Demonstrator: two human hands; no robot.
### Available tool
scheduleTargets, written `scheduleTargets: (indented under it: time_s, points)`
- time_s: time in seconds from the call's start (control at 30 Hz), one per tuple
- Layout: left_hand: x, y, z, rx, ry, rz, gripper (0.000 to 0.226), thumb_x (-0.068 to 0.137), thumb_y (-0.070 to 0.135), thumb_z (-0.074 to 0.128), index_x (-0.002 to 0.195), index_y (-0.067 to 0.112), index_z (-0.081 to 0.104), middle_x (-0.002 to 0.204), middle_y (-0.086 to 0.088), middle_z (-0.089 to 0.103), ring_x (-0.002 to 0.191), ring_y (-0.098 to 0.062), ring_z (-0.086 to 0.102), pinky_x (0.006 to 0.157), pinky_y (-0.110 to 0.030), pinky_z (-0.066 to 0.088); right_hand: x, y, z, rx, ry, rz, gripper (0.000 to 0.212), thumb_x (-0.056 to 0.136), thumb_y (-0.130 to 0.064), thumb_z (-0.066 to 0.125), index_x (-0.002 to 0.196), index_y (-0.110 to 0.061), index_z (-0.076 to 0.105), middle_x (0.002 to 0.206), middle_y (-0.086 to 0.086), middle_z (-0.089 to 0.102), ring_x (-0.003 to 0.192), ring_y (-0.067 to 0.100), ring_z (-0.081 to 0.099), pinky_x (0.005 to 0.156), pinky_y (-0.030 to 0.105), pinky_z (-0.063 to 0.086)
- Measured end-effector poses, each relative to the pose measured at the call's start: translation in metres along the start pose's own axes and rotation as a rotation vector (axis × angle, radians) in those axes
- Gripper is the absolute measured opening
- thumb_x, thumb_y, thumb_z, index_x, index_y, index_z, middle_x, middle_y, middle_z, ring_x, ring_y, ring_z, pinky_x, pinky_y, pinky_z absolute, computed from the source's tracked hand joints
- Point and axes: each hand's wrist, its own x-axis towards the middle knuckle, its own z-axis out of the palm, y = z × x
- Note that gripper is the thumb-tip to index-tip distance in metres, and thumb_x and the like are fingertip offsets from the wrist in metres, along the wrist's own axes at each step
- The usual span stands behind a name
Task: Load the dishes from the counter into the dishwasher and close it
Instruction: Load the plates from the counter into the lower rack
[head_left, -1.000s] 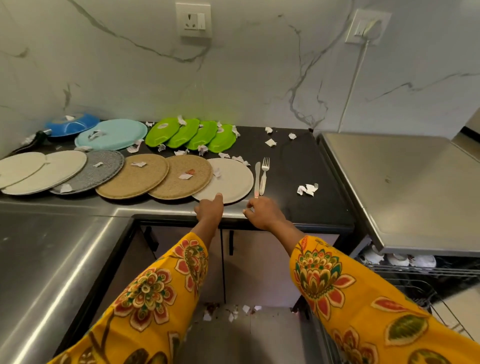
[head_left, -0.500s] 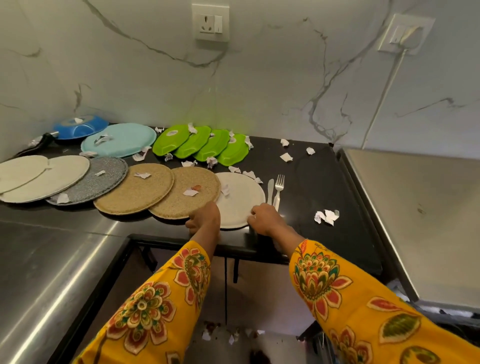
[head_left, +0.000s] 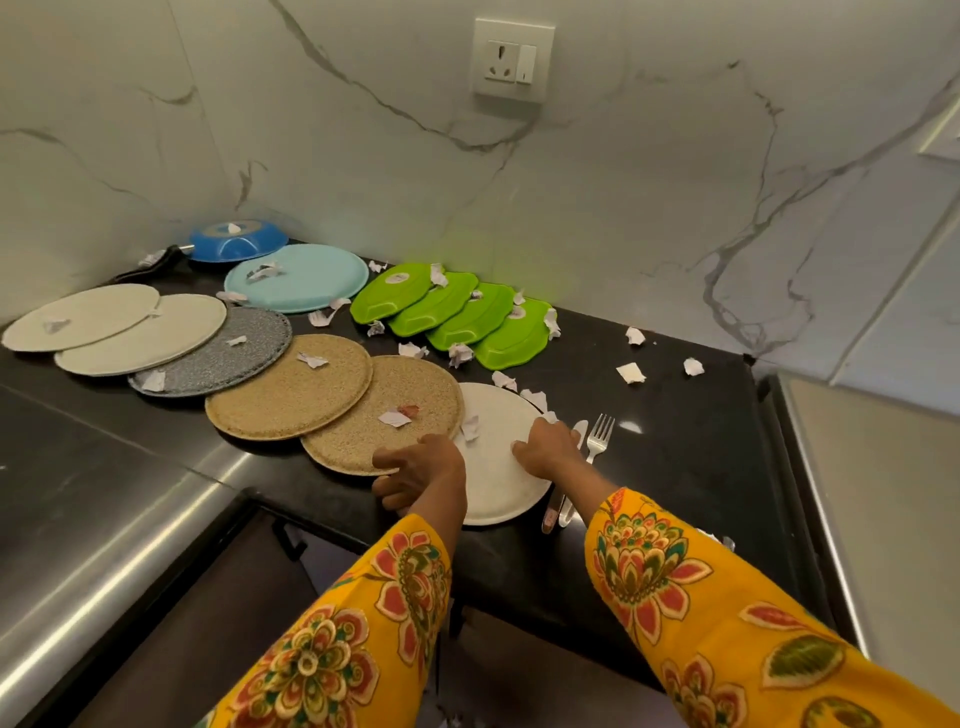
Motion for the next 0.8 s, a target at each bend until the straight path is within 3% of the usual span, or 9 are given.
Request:
scheduleTargets:
  time_s: [0.2, 0.47, 0.57, 0.8]
  points:
    - [-0.002, -0.001, 0.010, 0.001, 0.056, -0.030, 0.055, 0.085, 0.028, 0.055, 0.128, 0.013, 0.023, 0.138, -0.019, 0.021, 0.124, -0.036, 0.026, 0.106, -0.040, 0.025, 0.016, 0.003, -0.010, 0.165, 0.052, 0.079, 0.054, 0.093, -0.037, 0.050, 0.135, -0.006, 0.039, 0.141, 0.020, 0.037, 0.131, 0.037, 0.035, 0.102, 0.038, 0.037]
    - [-0.003, -0.004, 0.010, -0.057, 0.081, -0.066, 0.065, 0.085, 0.033, 0.055, 0.134, 0.013, 0.017, 0.138, -0.019, 0.021, 0.125, -0.039, 0.029, 0.108, -0.045, 0.029, 0.029, 0.018, -0.039, 0.356, 0.050, 0.164, 0.059, 0.090, -0.038, 0.056, 0.135, -0.004, 0.043, 0.141, 0.021, 0.040, 0.127, 0.036, 0.043, 0.102, 0.039, 0.040]
    - [-0.010, -0.004, 0.009, -0.079, 0.045, -0.056, 0.063, 0.089, 0.029, 0.053, 0.137, 0.010, 0.017, 0.141, -0.019, 0.022, 0.126, -0.039, 0.031, 0.107, -0.041, 0.028, 0.028, 0.022, -0.051, 0.401, 0.067, 0.168, 0.053, 0.090, -0.032, 0.057, 0.133, -0.002, 0.046, 0.139, 0.020, 0.043, 0.124, 0.035, 0.047, 0.096, 0.037, 0.043]
    - [-0.020, -0.005, 0.001, -0.133, -0.086, -0.068, 0.051, 0.092, 0.011, 0.054, 0.134, 0.001, 0.027, 0.142, -0.024, 0.036, 0.128, -0.037, 0.040, 0.104, -0.038, 0.033, 0.012, 0.029, -0.072, 0.547, 0.159, 0.195, 0.048, 0.089, -0.020, 0.058, 0.130, 0.001, 0.046, 0.136, 0.019, 0.046, 0.124, 0.034, 0.047, 0.097, 0.037, 0.044]
